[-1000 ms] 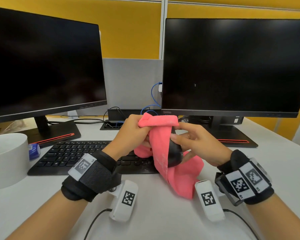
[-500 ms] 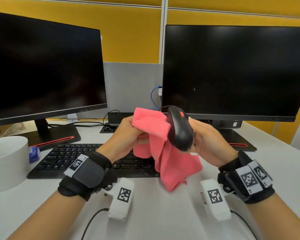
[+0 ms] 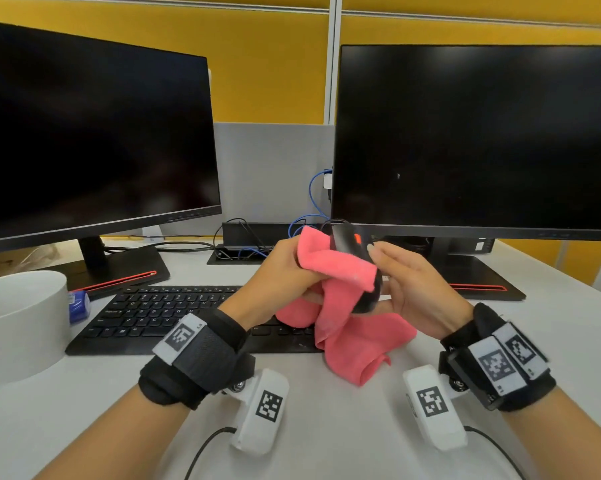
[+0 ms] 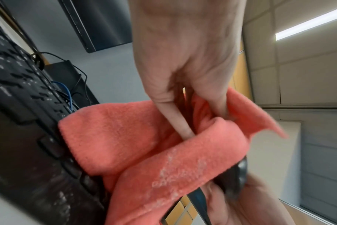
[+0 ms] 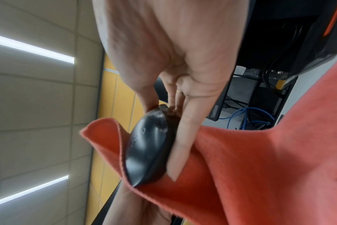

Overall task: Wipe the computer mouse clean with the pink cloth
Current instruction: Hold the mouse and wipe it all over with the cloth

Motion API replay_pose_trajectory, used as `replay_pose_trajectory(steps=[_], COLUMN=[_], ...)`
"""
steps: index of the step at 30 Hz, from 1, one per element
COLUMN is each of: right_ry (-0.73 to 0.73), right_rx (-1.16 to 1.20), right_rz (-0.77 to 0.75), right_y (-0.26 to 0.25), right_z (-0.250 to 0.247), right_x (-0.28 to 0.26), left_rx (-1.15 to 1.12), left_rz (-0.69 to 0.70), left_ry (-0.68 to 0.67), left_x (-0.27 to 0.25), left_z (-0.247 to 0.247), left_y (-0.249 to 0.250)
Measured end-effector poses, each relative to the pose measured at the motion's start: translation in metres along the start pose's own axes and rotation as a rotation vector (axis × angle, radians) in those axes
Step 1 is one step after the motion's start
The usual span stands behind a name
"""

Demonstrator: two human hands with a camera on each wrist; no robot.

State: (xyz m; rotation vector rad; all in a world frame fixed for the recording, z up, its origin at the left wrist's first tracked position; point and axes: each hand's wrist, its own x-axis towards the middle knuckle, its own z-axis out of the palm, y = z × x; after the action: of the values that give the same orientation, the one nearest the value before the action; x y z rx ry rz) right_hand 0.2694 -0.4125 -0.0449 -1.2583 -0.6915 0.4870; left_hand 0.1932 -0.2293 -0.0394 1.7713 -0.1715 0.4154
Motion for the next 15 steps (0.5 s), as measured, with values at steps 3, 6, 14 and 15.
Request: replay_pose_trajectory(steps=[3, 6, 14, 15], right_ry=[-0.026, -0.035, 0.064, 0.079], right_rx=[-0.042, -0.064, 0.001, 0.005], right_rz=[0.018, 0.043, 0.028, 0.028], right_y=[-0.0006, -0.0016, -0.0027, -0.0024], right_z=[0.0031, 0.0048, 0.0033, 0.0032], right_x=[-0.0012, -0.0016, -0.0010, -0.0007], left_rx=[-0.036, -0.058, 0.005, 0.025], left_rz=[-0.051, -0.099, -0.088, -0.072], left_ry=[0.055, 0.073, -0.122, -0.122], left_x=[0.0013, 0.0030, 0.0031, 0.0023], left_z=[-0.0018, -0.0030, -0.0064, -0.0058], left_y=[0.0001, 0.0021, -0.0045, -0.0037])
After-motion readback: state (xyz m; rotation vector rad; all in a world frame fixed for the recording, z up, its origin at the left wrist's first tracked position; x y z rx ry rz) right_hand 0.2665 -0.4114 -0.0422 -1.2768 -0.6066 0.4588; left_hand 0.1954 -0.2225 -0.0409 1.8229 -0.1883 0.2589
